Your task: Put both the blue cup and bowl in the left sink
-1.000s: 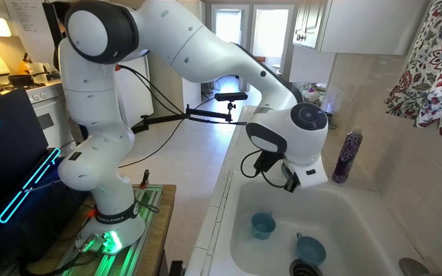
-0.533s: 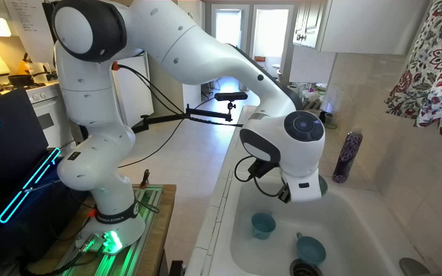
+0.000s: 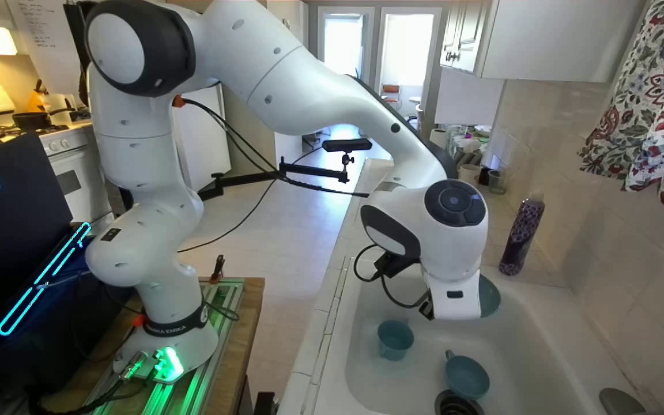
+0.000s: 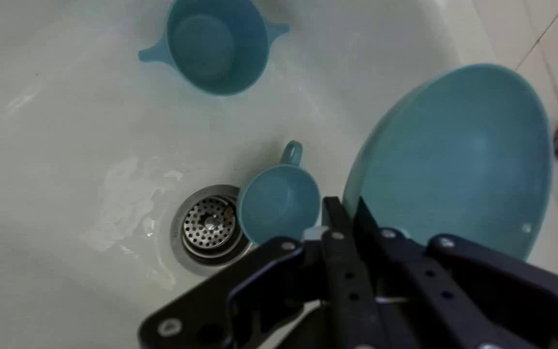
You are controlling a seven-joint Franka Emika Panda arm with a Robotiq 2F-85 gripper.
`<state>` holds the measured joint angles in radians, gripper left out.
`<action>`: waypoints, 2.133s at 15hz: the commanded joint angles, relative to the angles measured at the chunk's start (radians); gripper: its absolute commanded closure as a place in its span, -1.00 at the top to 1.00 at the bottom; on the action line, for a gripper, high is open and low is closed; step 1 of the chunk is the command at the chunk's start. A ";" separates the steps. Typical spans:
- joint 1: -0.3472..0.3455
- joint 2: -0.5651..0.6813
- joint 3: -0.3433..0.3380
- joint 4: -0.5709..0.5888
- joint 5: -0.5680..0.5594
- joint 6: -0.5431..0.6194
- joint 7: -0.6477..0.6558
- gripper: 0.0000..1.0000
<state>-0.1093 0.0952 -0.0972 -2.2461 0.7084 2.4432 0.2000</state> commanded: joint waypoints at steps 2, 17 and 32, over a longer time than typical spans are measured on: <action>-0.023 0.076 -0.033 -0.022 0.025 0.135 0.106 -0.97; 0.026 0.227 -0.074 -0.091 -0.027 0.293 0.522 -0.97; 0.019 0.286 -0.054 -0.109 -0.014 0.312 0.552 -0.97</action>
<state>-0.0959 0.3667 -0.1560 -2.3536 0.7019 2.7594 0.7268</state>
